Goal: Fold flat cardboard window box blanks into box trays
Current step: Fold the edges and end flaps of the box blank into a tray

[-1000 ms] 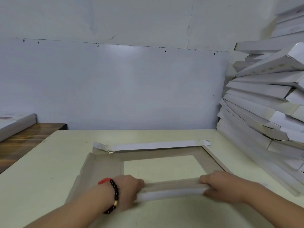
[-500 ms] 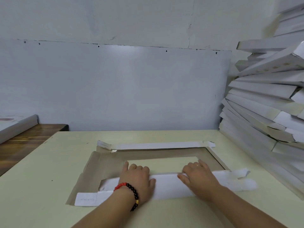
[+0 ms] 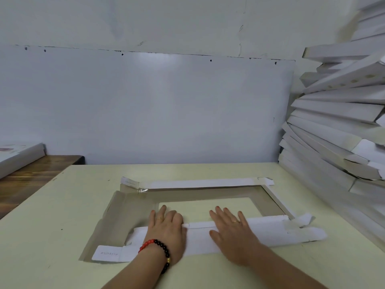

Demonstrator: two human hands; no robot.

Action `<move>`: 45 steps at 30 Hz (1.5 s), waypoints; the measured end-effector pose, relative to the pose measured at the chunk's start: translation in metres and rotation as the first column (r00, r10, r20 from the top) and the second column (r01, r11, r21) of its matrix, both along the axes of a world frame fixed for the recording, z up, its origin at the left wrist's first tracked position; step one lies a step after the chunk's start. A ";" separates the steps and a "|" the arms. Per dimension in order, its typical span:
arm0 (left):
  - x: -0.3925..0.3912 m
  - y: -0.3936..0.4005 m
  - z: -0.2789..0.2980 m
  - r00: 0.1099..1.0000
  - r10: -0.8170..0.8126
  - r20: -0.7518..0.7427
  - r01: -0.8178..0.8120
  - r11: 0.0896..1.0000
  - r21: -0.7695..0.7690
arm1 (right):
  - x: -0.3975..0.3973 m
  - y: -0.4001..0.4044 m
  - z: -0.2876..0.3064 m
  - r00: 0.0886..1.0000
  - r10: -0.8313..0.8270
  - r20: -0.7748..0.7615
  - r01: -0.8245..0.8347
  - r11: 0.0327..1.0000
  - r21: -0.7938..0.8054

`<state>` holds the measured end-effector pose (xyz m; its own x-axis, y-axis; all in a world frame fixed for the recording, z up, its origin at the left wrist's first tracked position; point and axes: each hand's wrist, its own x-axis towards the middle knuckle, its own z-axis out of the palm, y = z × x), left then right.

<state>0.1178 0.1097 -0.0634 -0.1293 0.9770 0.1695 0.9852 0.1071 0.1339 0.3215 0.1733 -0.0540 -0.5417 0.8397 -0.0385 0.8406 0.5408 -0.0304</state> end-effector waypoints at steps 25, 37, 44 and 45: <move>-0.091 -0.037 0.030 0.990 -0.038 -0.137 0.032 0.999 -0.044 | 0.158 0.037 0.010 0.939 -0.345 0.010 0.341 0.933 0.111; -0.039 -0.007 0.081 1.000 -0.016 0.009 0.018 0.863 -0.506 | 0.123 0.046 0.067 0.987 -0.160 0.018 0.161 0.978 -0.136; -0.017 -0.018 0.083 0.965 -0.137 -0.224 0.095 0.977 -0.190 | 0.084 0.000 0.078 0.998 0.070 -0.009 -0.069 0.997 0.046; -0.014 -0.023 0.081 0.966 -0.131 -0.223 0.096 0.982 -0.162 | 0.079 -0.009 0.075 0.996 0.087 0.002 -0.087 0.992 0.093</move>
